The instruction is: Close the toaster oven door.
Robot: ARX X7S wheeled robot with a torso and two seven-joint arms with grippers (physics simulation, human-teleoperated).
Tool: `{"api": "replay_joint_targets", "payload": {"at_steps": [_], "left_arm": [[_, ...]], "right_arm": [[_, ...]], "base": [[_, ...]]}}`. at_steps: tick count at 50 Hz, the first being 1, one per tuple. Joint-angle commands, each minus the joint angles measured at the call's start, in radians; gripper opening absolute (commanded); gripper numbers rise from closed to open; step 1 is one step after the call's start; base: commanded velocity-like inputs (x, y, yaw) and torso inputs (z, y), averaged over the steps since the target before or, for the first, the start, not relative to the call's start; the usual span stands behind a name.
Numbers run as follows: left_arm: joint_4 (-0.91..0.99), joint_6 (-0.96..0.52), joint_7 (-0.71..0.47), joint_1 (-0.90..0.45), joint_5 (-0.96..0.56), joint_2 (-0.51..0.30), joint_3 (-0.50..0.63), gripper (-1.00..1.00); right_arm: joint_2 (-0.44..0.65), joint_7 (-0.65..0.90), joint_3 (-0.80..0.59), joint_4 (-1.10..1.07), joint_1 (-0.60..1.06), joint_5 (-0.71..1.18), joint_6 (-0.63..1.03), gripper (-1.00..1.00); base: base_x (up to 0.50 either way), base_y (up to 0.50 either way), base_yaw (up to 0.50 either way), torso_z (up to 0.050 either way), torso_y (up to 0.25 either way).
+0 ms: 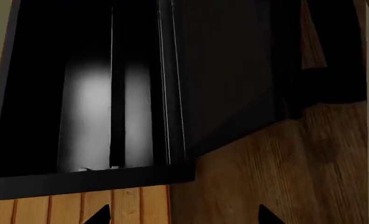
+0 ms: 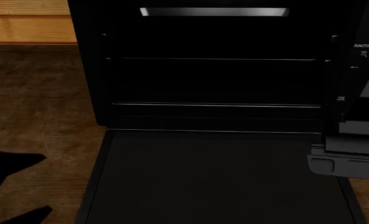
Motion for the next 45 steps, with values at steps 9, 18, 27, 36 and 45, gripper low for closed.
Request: {"api": "replay_joint_targets", "payload": {"at_steps": [9, 18, 27, 36, 45], "left_arm": [[-0.178, 0.113, 0.022, -0.127, 0.087, 0.085, 0.105, 1.0], [-0.297, 0.186, 0.006, -0.205, 0.114, 0.137, 0.15, 1.0], [-0.402, 0.255, -0.012, -0.266, 0.144, 0.186, 0.197, 1.0], [-0.41, 0.27, -0.002, -0.273, 0.157, 0.209, 0.224, 1.0], [-0.42, 0.285, -0.003, -0.275, 0.164, 0.224, 0.243, 1.0]], "right_arm": [[0.038, 0.028, -0.011, 0.003, -0.025, -0.003, -0.043, 1.0], [0.051, 0.041, -0.039, 0.003, 0.013, 0.013, -0.038, 1.0], [0.075, 0.055, -0.006, 0.004, -0.05, 0.002, -0.072, 1.0], [0.094, 0.061, 0.056, 0.006, -0.143, -0.012, -0.108, 1.0], [0.105, 0.063, 0.101, 0.006, -0.197, -0.015, -0.125, 1.0]], "base": [[0.0, 0.0, 0.0, 0.0, 0.0], [0.0, 0.0, 0.0, 0.0, 0.0], [0.0, 0.0, 0.0, 0.0, 0.0], [0.0, 0.0, 0.0, 0.0, 0.0], [0.0, 0.0, 0.0, 0.0, 0.0]]}}
